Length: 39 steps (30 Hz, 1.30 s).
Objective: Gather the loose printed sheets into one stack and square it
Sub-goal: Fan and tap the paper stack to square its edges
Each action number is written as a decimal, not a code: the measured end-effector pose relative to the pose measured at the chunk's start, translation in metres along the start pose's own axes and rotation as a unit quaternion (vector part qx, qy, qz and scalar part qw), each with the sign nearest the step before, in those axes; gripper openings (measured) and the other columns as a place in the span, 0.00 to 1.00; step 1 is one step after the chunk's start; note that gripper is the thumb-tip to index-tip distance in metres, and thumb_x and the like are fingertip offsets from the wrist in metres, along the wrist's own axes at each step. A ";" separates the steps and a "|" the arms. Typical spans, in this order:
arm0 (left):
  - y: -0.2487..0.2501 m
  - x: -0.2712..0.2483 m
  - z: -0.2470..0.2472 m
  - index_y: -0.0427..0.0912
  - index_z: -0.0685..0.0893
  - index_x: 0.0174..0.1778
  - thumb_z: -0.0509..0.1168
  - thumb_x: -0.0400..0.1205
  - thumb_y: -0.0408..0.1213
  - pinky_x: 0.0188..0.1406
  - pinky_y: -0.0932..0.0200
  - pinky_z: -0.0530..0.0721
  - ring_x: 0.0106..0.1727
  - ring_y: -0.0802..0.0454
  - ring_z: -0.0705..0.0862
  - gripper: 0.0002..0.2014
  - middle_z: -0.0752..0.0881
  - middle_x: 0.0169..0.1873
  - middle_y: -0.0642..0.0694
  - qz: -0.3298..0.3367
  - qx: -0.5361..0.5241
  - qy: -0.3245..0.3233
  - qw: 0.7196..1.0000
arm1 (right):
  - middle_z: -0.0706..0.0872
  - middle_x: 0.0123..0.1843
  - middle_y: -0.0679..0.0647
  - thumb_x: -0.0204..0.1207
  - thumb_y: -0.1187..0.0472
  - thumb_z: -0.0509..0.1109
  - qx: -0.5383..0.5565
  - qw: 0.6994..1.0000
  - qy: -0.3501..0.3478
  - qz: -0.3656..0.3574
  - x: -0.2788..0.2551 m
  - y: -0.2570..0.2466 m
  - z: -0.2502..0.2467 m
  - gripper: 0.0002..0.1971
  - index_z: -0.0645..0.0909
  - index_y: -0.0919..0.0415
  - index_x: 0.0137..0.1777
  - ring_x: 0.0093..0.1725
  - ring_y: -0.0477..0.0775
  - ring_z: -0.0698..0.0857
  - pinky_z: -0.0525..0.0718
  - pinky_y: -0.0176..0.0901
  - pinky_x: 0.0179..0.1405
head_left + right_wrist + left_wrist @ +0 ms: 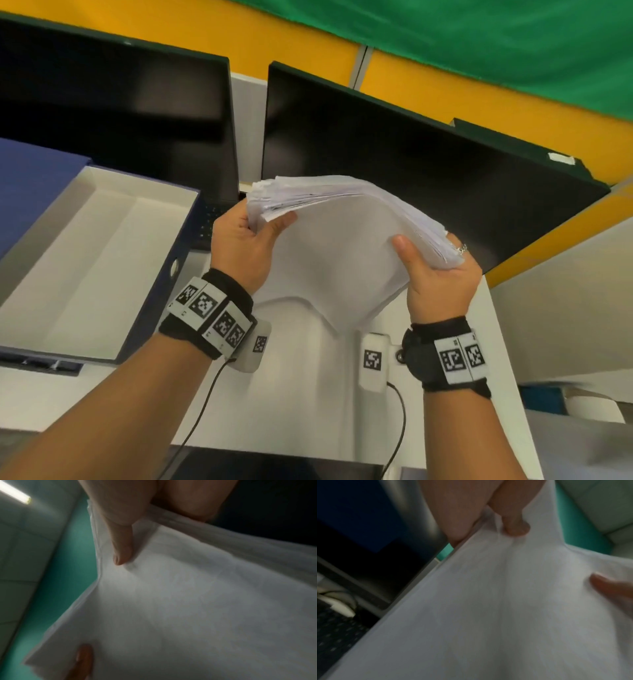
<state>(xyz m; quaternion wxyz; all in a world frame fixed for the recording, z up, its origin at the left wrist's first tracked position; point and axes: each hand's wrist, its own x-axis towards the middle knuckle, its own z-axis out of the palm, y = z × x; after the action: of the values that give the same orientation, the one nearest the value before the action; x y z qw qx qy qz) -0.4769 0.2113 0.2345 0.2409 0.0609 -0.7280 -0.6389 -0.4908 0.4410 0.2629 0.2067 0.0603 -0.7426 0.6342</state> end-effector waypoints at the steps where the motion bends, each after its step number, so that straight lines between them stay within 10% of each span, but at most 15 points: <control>1: -0.006 -0.004 0.003 0.47 0.83 0.64 0.70 0.82 0.40 0.61 0.65 0.84 0.62 0.64 0.85 0.15 0.88 0.58 0.59 -0.007 0.012 -0.015 1.000 | 0.89 0.41 0.31 0.67 0.60 0.81 -0.001 1.000 0.003 0.008 -0.008 0.001 0.000 0.17 0.85 0.32 0.42 0.45 0.37 0.89 0.87 0.31 0.43; 5: -0.042 -0.013 0.005 0.46 0.77 0.74 0.65 0.85 0.45 0.71 0.49 0.80 0.67 0.61 0.82 0.21 0.85 0.65 0.54 -0.088 0.074 -0.093 0.989 | 0.89 0.43 0.32 0.66 0.65 0.83 0.014 0.990 -0.019 0.138 -0.032 0.027 0.007 0.20 0.82 0.42 0.50 0.46 0.31 0.88 0.84 0.24 0.40; 8: -0.040 -0.009 0.009 0.45 0.78 0.72 0.62 0.87 0.42 0.70 0.66 0.78 0.64 0.73 0.79 0.17 0.83 0.66 0.55 -0.075 0.071 -0.080 0.991 | 0.90 0.39 0.31 0.68 0.66 0.82 0.041 0.983 0.001 0.178 -0.030 0.028 0.009 0.15 0.84 0.46 0.46 0.42 0.33 0.89 0.85 0.27 0.36; 13: -0.030 -0.016 0.016 0.59 0.70 0.65 0.58 0.89 0.42 0.56 0.71 0.82 0.59 0.72 0.82 0.11 0.82 0.59 0.62 -0.094 0.007 -0.071 0.993 | 0.92 0.44 0.41 0.66 0.65 0.83 0.033 0.983 0.042 0.174 -0.035 0.027 0.005 0.15 0.87 0.48 0.49 0.47 0.43 0.91 0.90 0.38 0.44; 18: -0.016 -0.016 0.018 0.47 0.60 0.78 0.66 0.82 0.55 0.57 0.66 0.84 0.64 0.57 0.81 0.33 0.77 0.67 0.47 -0.052 -0.027 -0.055 0.997 | 0.87 0.49 0.40 0.68 0.61 0.82 0.023 0.986 0.076 0.145 -0.032 0.019 0.005 0.18 0.80 0.43 0.51 0.45 0.34 0.89 0.85 0.25 0.36; 25: 0.017 0.003 0.034 0.43 0.71 0.74 0.71 0.81 0.40 0.50 0.73 0.82 0.54 0.55 0.85 0.26 0.83 0.57 0.43 -0.024 -0.053 0.074 0.996 | 0.86 0.46 0.38 0.76 0.58 0.75 0.006 0.990 0.110 0.087 -0.025 0.009 0.011 0.09 0.81 0.41 0.49 0.46 0.35 0.87 0.88 0.32 0.43; 31: 0.018 0.011 0.036 0.46 0.75 0.70 0.71 0.81 0.37 0.46 0.76 0.82 0.54 0.55 0.86 0.21 0.85 0.57 0.47 -0.055 -0.052 0.120 0.990 | 0.84 0.46 0.38 0.78 0.63 0.73 -0.009 0.991 0.122 0.060 -0.021 0.001 0.016 0.06 0.84 0.52 0.51 0.47 0.27 0.83 0.79 0.18 0.42; 39: 0.015 0.016 0.033 0.43 0.78 0.70 0.57 0.87 0.33 0.45 0.79 0.79 0.49 0.74 0.82 0.15 0.84 0.52 0.56 -0.056 -0.065 0.121 0.989 | 0.87 0.42 0.29 0.81 0.63 0.67 -0.029 0.987 0.140 0.075 -0.020 0.001 0.018 0.10 0.84 0.45 0.48 0.50 0.39 0.86 0.86 0.46 0.57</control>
<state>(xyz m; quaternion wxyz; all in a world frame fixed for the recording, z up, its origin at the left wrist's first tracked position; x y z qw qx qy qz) -0.5019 0.2368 0.2509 0.2947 0.1626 -0.6458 -0.6853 -0.4776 0.4202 0.2525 0.2622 -0.0910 -0.7266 0.6285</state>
